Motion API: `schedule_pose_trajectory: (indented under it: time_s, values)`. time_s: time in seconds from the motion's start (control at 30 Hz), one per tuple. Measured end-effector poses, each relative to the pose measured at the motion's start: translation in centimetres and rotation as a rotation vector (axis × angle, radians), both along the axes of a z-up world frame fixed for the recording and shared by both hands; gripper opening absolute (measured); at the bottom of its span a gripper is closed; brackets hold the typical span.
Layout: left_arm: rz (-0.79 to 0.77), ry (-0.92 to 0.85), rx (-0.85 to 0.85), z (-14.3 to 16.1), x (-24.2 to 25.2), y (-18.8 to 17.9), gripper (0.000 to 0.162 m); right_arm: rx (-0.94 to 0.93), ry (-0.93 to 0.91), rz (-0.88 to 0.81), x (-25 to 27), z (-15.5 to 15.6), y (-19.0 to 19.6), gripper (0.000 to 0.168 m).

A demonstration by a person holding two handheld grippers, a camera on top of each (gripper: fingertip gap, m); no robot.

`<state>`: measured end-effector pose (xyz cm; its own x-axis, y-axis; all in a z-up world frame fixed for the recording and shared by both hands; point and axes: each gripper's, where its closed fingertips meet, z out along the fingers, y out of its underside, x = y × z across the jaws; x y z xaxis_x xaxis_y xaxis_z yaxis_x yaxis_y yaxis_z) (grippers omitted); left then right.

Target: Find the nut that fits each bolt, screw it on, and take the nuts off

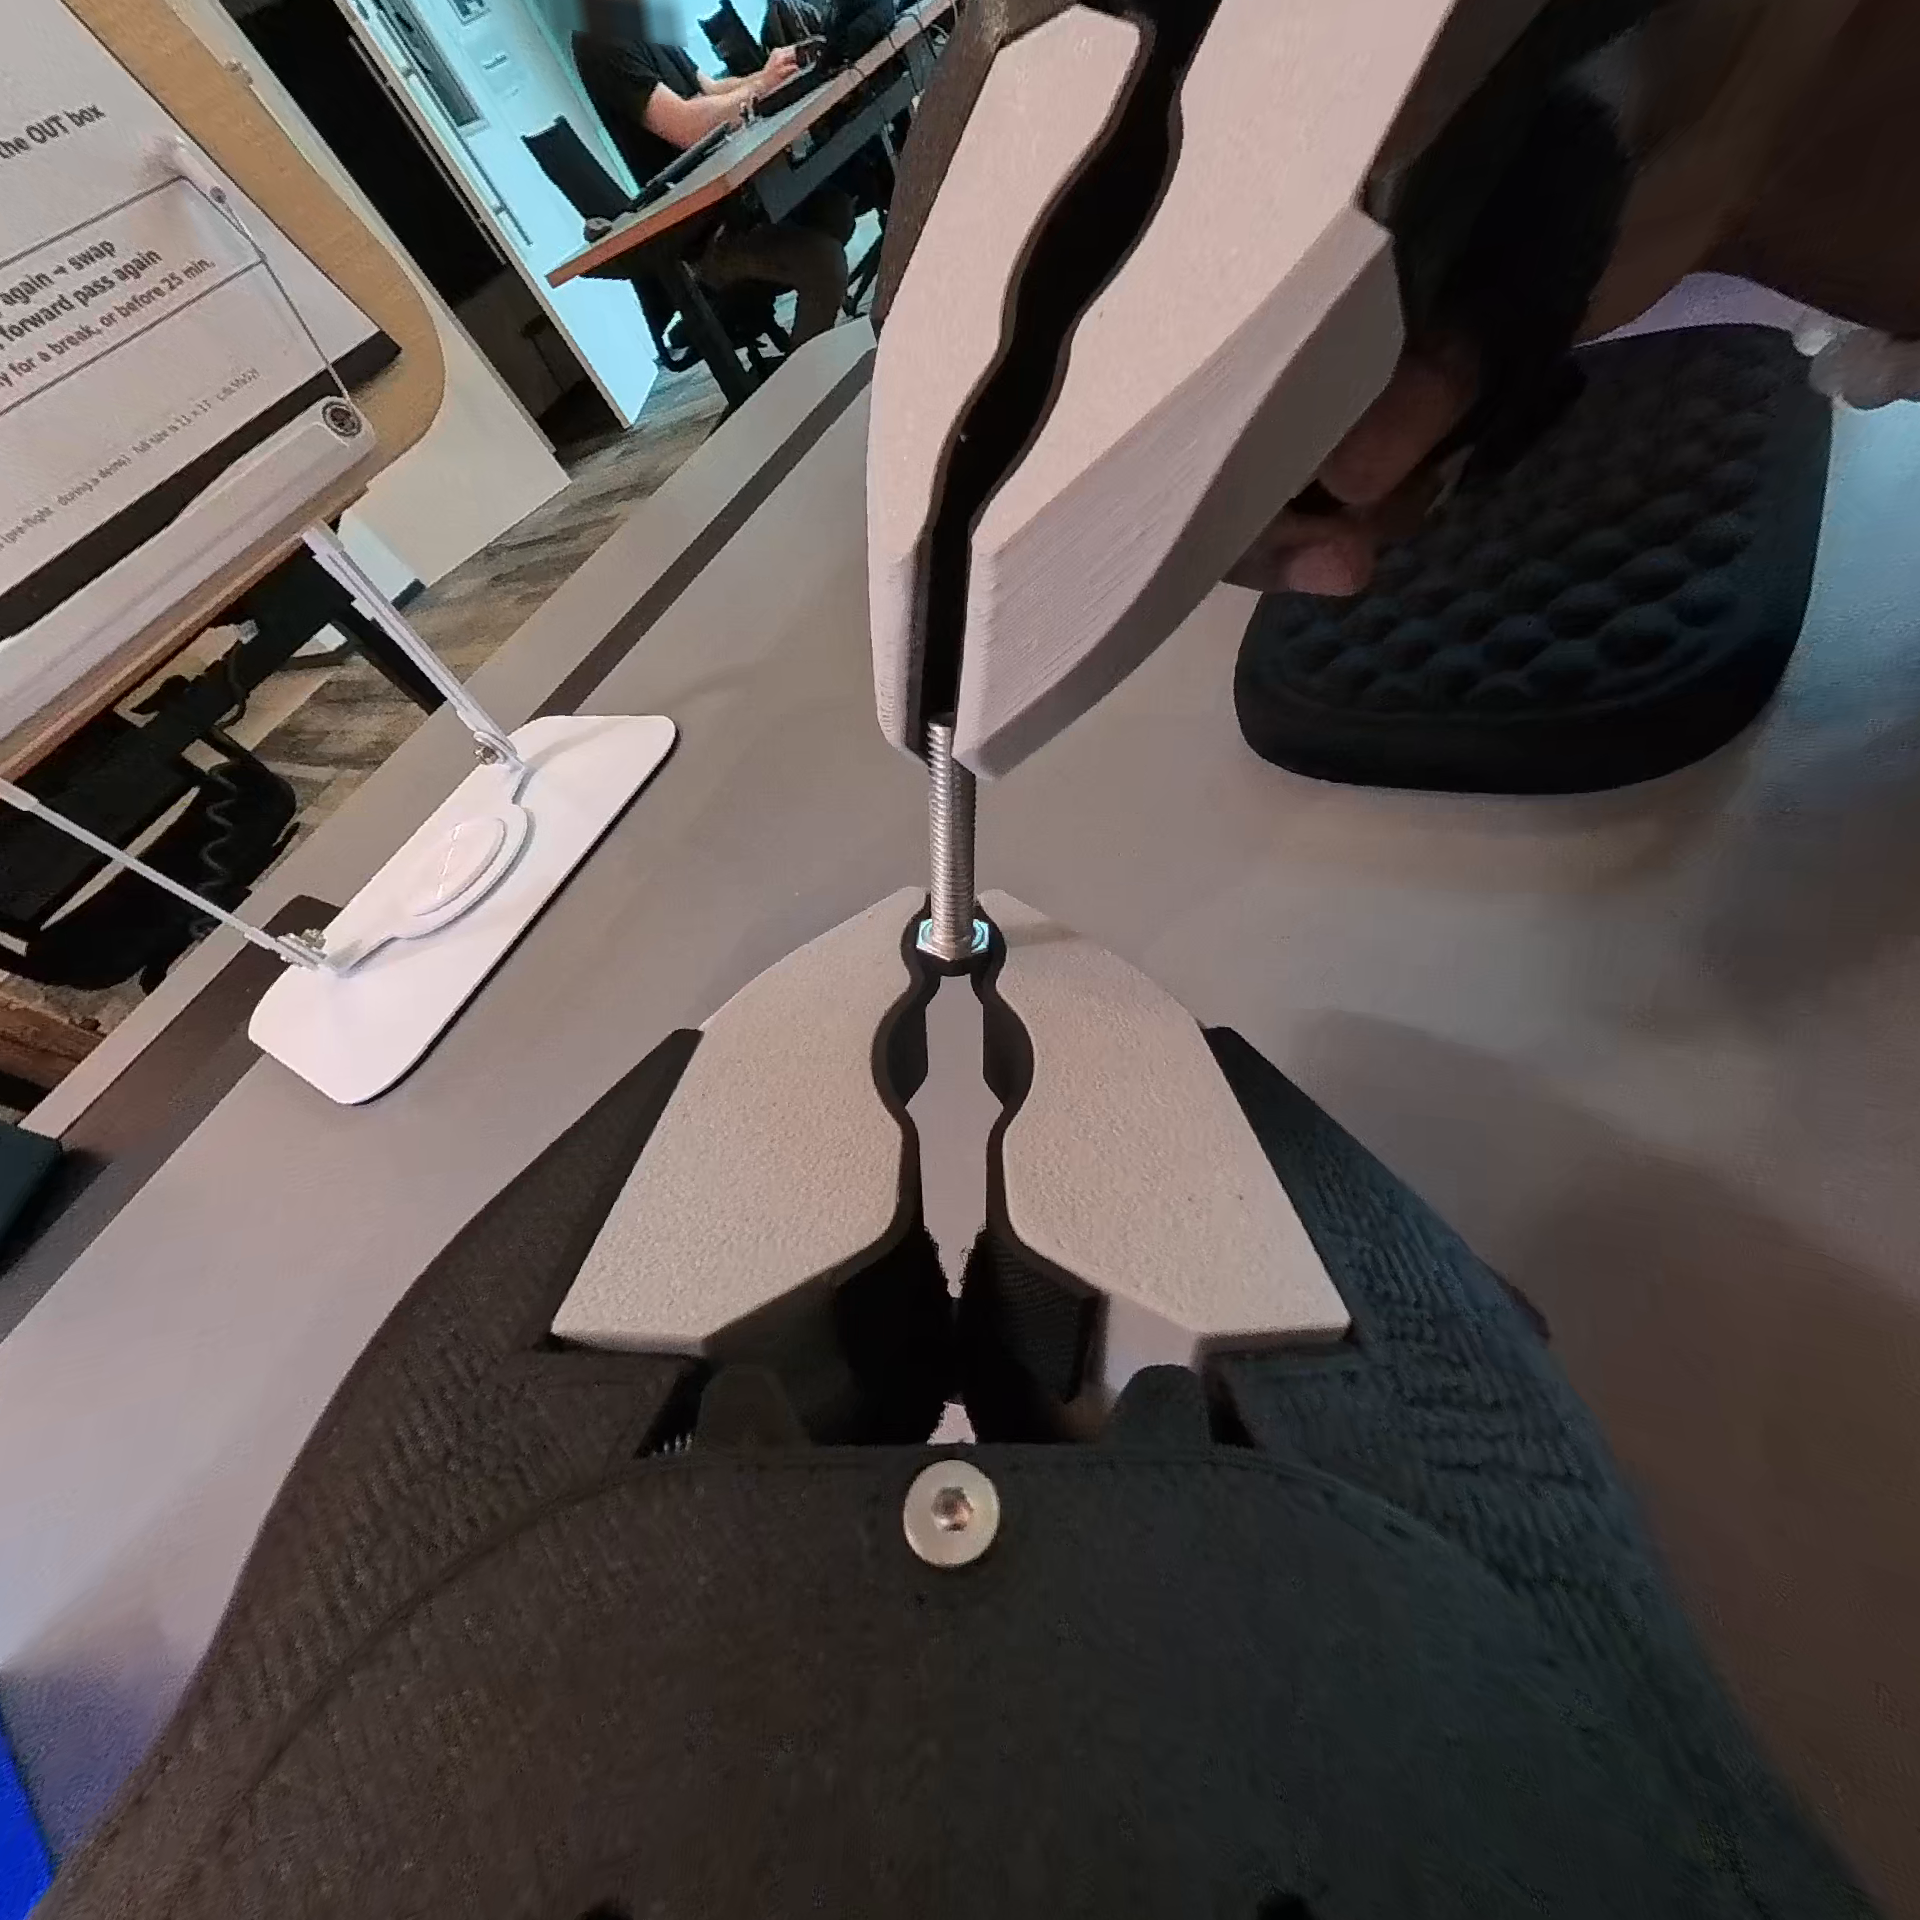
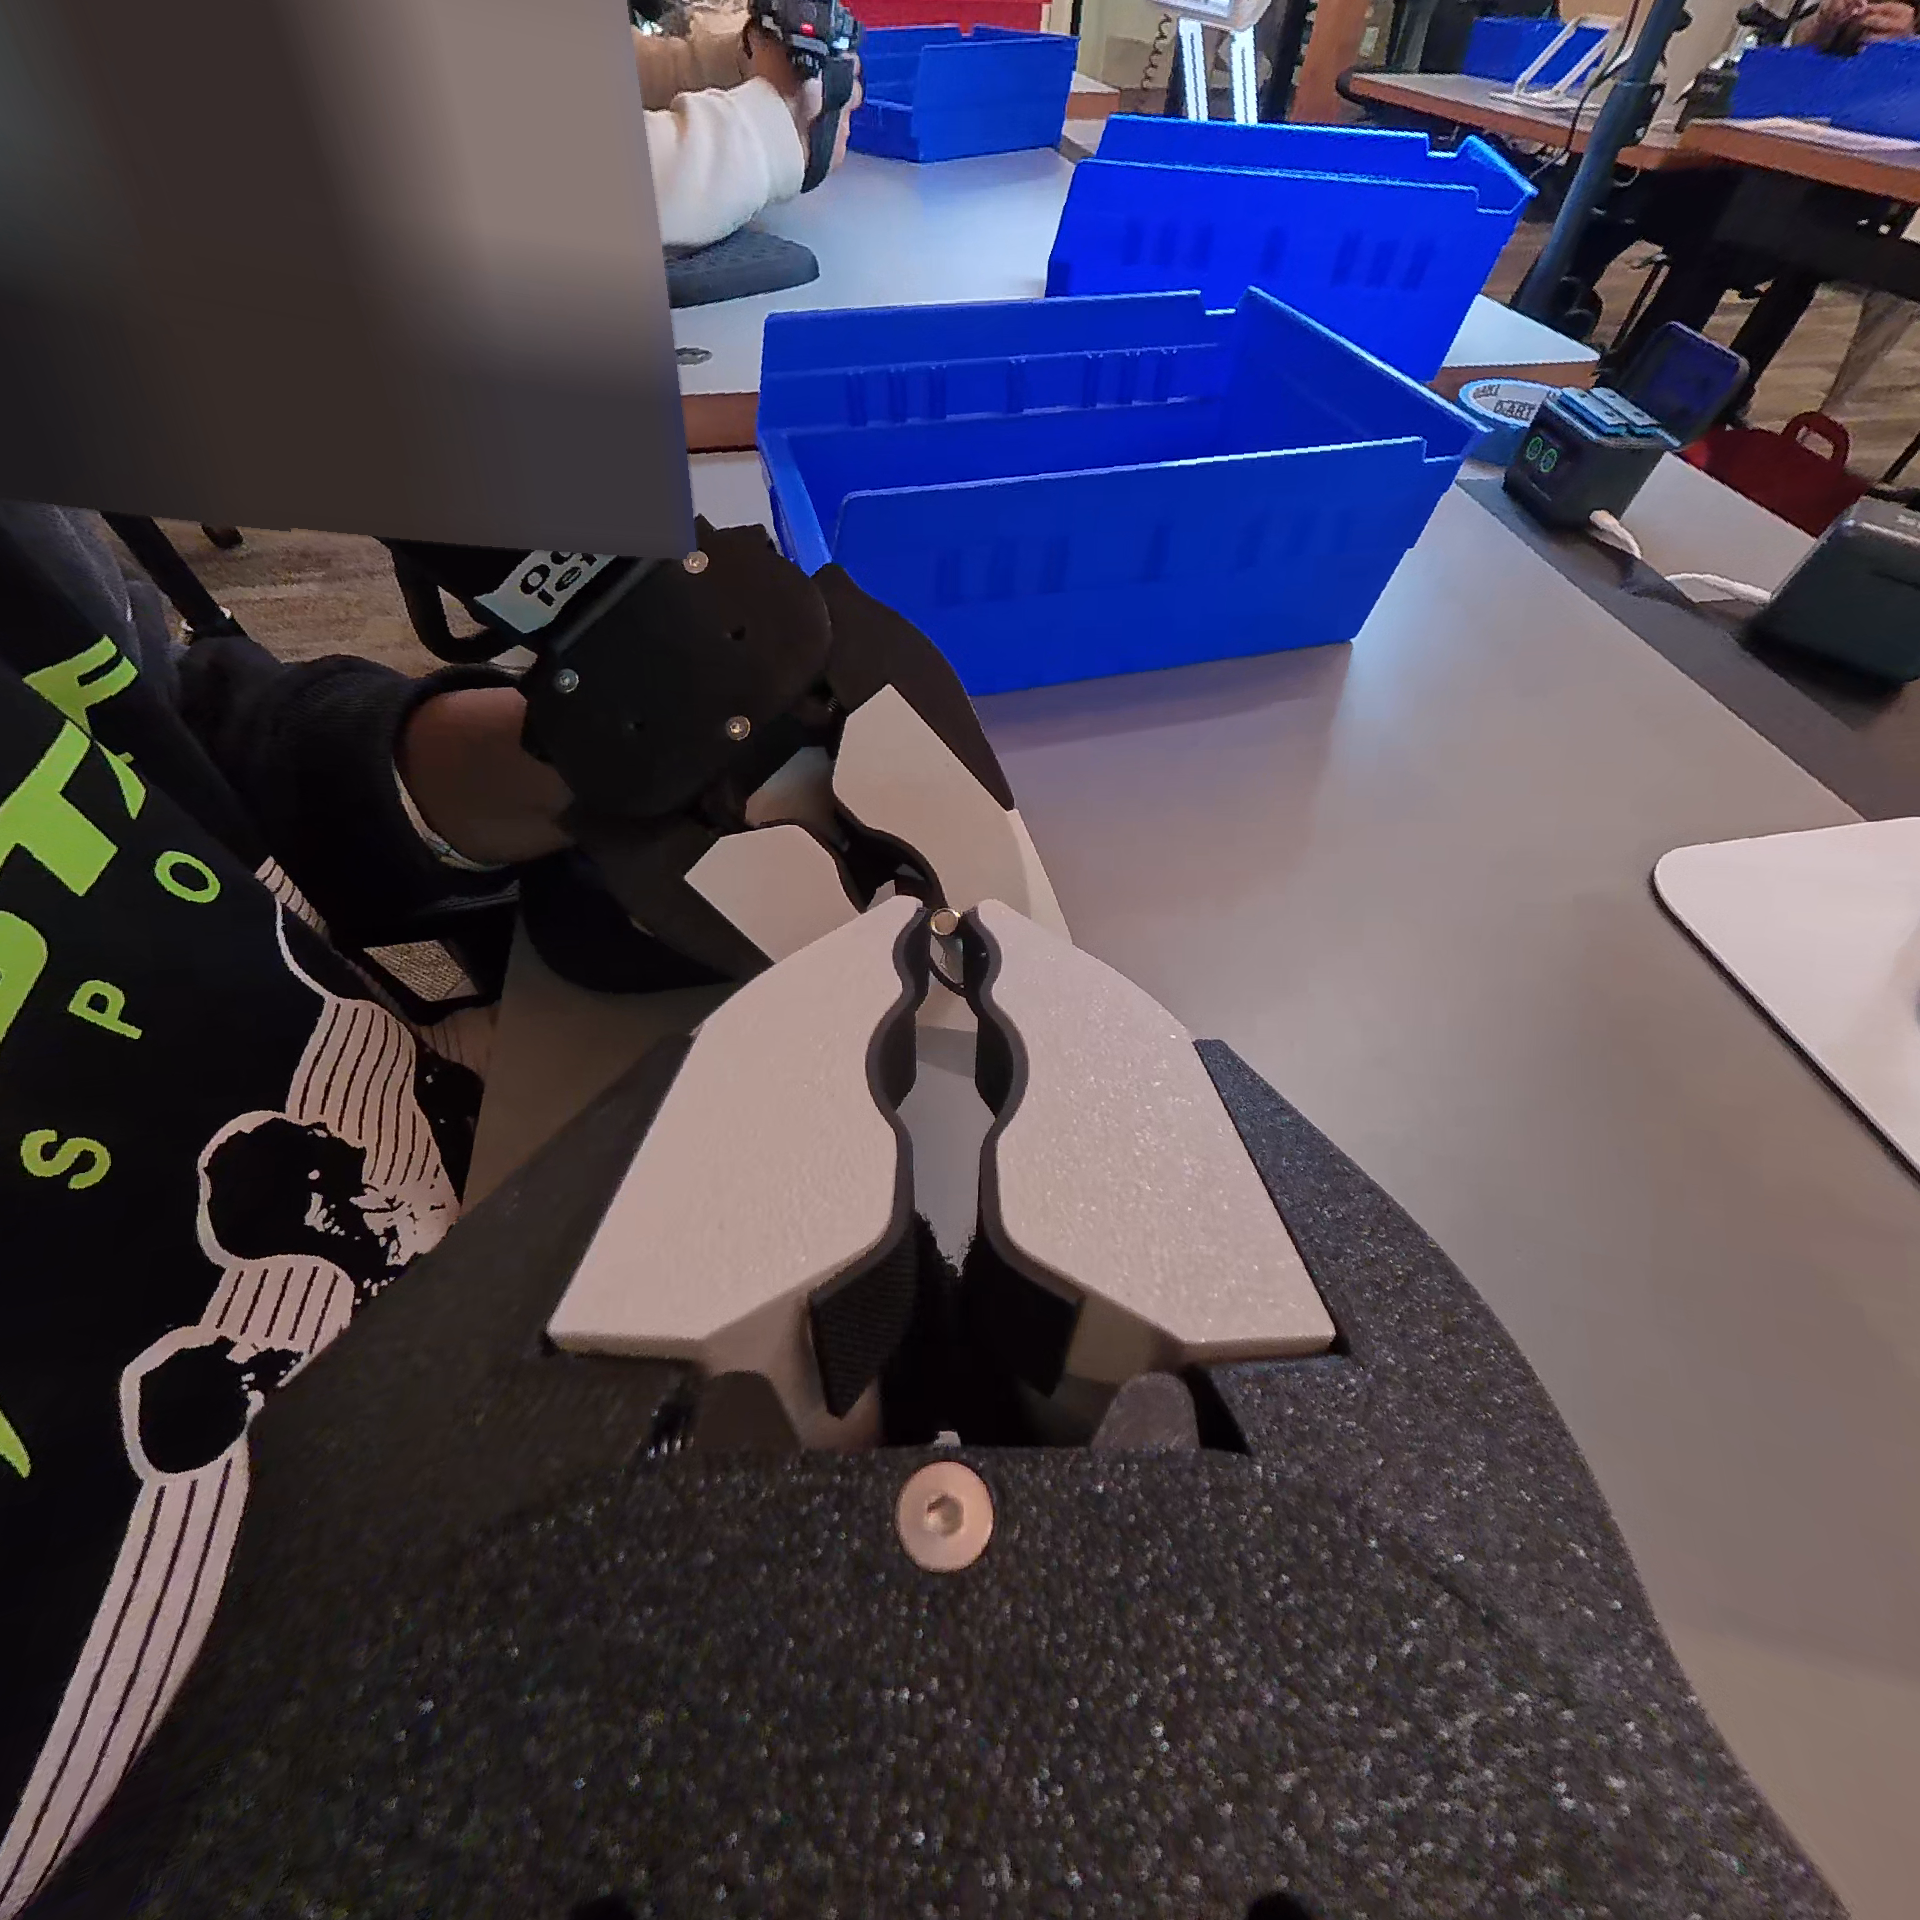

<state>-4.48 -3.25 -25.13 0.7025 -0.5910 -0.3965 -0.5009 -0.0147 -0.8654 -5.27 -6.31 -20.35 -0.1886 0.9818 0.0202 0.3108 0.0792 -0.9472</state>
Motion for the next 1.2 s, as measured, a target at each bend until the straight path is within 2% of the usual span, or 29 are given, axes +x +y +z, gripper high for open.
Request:
schedule_pose_trajectory:
  time_s: [0.47, 0.63, 0.73, 0.8, 0.87, 0.97, 1.07, 1.2]
  values:
    - [-0.023, -0.006, -0.021, -0.3, 0.3, -0.2, 0.005, 0.012, -0.014, 0.027, 0.1, -0.3, -0.3, 0.006]
    - [-0.045, -0.089, -0.063, 0.0, 0.5, -0.5, 0.004, 0.005, 0.013, 0.030, 0.0, 0.2, -0.2, 0.007]
    - [0.006, -0.233, -0.095, 1.0, -0.7, 0.0, 0.004, -0.025, 0.028, -0.021, 0.0, 0.5, 0.6, 0.025]
    - [0.032, -0.369, -0.116, 1.9, -1.9, 0.2, 0.004, -0.072, -0.058, -0.002, 0.6, -0.8, 0.4, 0.034]
    - [0.027, -0.465, -0.139, 2.5, -2.7, 0.2, 0.004, -0.115, -0.280, 0.062, 1.9, -4.2, -0.5, 0.043]
    - [0.021, -0.507, -0.154, 2.5, -2.9, 0.2, 0.004, -0.046, -0.509, 0.095, 3.1, -8.7, -1.0, 0.032]
    - [0.020, -0.490, -0.165, 2.2, -2.7, 0.2, 0.004, 0.000, -0.567, 0.124, 2.7, -10.4, -1.5, 0.023]
    - [0.008, -0.479, -0.177, 2.0, -2.5, 0.1, 0.004, 0.060, -0.581, 0.145, 1.9, -11.3, -1.5, 0.019]
